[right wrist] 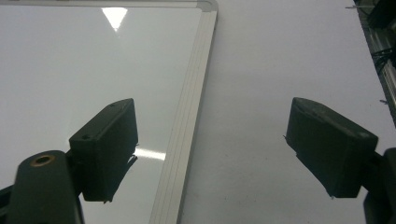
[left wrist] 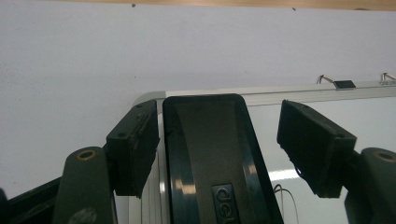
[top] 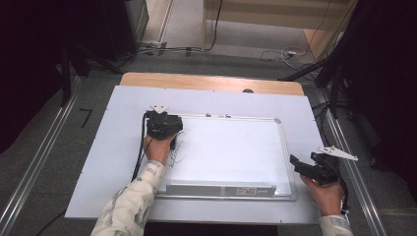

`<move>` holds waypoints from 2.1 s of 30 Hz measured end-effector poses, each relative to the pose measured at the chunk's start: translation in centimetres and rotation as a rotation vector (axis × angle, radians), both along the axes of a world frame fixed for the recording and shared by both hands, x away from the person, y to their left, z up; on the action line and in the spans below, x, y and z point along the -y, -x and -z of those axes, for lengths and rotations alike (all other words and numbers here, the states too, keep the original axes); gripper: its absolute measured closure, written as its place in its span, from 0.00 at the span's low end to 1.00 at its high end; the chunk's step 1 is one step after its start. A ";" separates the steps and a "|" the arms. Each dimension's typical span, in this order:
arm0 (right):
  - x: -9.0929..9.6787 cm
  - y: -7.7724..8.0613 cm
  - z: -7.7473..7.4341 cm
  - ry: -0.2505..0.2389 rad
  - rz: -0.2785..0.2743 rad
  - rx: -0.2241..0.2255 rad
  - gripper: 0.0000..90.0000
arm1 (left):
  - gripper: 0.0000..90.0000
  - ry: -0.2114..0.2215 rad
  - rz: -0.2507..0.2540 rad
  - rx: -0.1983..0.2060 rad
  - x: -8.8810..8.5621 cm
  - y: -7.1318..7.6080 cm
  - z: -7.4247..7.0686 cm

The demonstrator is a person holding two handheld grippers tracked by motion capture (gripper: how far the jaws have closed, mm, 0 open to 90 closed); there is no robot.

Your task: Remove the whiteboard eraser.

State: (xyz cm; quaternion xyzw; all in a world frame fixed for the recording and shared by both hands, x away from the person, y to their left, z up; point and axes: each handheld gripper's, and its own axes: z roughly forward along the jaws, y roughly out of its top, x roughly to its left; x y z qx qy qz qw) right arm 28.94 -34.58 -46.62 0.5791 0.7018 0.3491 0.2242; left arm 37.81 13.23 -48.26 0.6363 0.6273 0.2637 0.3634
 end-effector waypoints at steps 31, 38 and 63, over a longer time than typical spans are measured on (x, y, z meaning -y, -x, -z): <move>0.0 0.0 0.1 0.002 -0.003 -0.003 0.17 | 0.40 -0.056 -0.045 -0.052 0.9 0.3 1.3; -0.1 0.0 0.1 0.002 -0.002 -0.007 0.17 | 0.40 -0.029 -0.058 -0.046 0.7 0.2 1.4; -0.1 -0.1 0.1 0.003 0.000 -0.010 0.17 | 0.44 -0.047 -0.046 -0.015 0.9 0.4 1.4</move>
